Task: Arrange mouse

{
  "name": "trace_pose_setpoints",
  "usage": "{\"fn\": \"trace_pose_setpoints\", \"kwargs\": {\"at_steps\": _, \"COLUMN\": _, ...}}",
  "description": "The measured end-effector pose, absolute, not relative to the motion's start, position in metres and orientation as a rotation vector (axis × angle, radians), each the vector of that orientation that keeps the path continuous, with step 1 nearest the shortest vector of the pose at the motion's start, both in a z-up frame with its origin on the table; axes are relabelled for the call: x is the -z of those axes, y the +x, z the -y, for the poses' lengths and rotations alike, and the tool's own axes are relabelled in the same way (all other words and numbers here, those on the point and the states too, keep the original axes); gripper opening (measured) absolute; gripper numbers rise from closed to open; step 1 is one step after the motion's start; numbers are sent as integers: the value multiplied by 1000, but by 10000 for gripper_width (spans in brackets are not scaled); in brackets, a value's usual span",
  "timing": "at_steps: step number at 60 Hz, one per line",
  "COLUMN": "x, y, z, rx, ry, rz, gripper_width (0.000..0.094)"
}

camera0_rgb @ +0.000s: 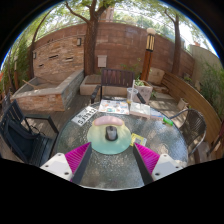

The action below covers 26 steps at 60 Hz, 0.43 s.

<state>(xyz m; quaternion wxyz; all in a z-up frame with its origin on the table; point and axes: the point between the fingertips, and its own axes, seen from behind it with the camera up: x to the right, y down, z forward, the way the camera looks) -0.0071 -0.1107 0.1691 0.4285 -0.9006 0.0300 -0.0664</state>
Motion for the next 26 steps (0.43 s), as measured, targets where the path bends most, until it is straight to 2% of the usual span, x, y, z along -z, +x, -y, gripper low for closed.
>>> {"fn": "trace_pose_setpoints", "kwargs": {"at_steps": 12, "x": -188, "y": -13, "z": 166, "rx": 194, "ry": -2230, "rz": -76, "gripper_width": 856}}
{"fn": "trace_pose_setpoints", "kwargs": {"at_steps": 26, "x": -201, "y": -16, "z": 183, "rx": 210, "ry": -2202, "rz": -78, "gripper_width": 854}}
